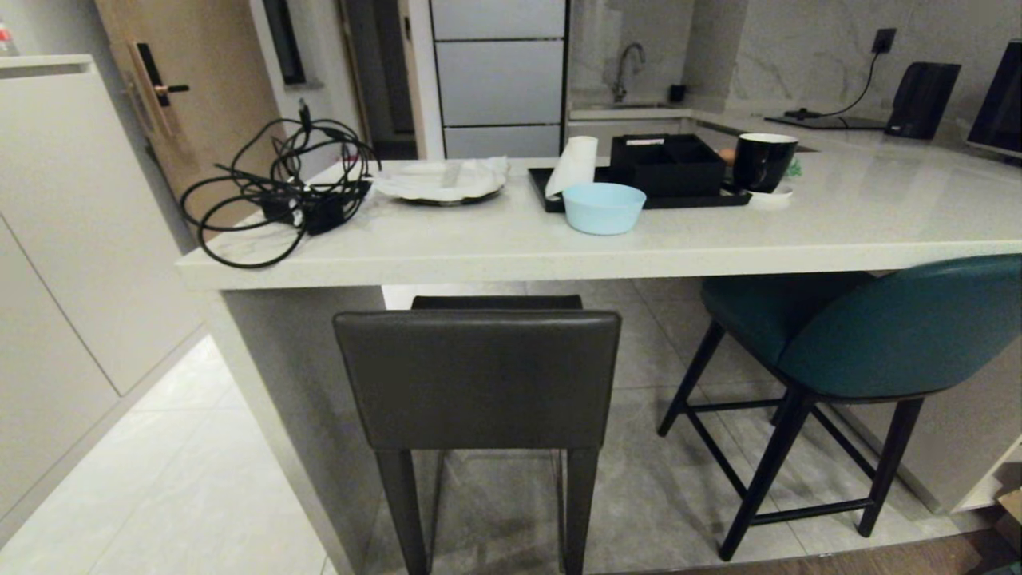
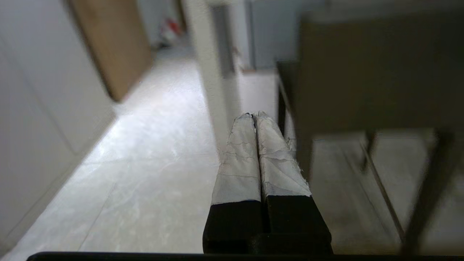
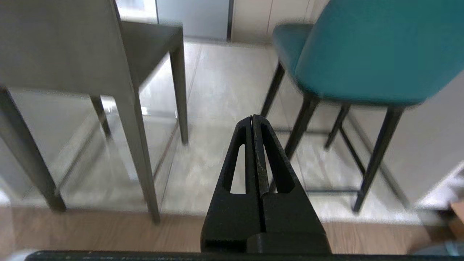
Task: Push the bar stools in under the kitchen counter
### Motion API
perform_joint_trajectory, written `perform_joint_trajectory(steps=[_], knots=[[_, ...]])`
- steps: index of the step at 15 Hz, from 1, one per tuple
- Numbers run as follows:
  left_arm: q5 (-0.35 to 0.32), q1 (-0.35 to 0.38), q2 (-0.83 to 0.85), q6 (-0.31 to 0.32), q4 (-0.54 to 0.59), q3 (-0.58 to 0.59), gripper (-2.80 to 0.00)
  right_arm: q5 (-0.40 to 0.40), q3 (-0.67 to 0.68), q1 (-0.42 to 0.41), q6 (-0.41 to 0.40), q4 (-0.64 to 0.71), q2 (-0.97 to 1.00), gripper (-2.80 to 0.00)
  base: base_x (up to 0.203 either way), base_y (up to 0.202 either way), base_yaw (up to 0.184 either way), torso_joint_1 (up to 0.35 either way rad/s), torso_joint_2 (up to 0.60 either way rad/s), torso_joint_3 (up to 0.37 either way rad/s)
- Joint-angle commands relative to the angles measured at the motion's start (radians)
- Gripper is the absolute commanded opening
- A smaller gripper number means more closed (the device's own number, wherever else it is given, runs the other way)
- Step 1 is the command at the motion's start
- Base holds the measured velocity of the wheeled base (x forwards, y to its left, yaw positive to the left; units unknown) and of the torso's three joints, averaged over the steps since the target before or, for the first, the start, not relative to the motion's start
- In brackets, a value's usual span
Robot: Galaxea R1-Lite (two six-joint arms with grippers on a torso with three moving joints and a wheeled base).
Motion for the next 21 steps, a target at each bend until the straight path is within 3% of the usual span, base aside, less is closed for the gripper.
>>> perform_joint_trajectory(steps=[1, 6, 8, 21], knots=[[-0.045, 0.001, 0.001, 0.031, 0.076, 0.022, -2.80, -0.001, 0.020, 0.001, 0.000, 0.009, 0.000, -2.80, 0.000, 0.000, 0.000, 0.000, 0.00, 0.000], [-0.044, 0.000, 0.001, 0.026, 0.072, 0.022, -2.80, -0.045, 0.020, 0.000, 0.058, 0.005, 0.000, -2.80, 0.000, 0.000, 0.000, 0.000, 0.00, 0.000], [-0.037, 0.001, 0.001, -0.038, 0.073, 0.022, -2.80, -0.045, 0.020, 0.000, 0.057, 0.005, 0.000, -2.80, 0.000, 0.000, 0.000, 0.000, 0.00, 0.000], [-0.031, 0.001, 0.001, -0.047, 0.072, 0.022, -2.80, -0.048, 0.020, 0.000, 0.060, 0.005, 0.000, -2.80, 0.000, 0.000, 0.000, 0.000, 0.00, 0.000]])
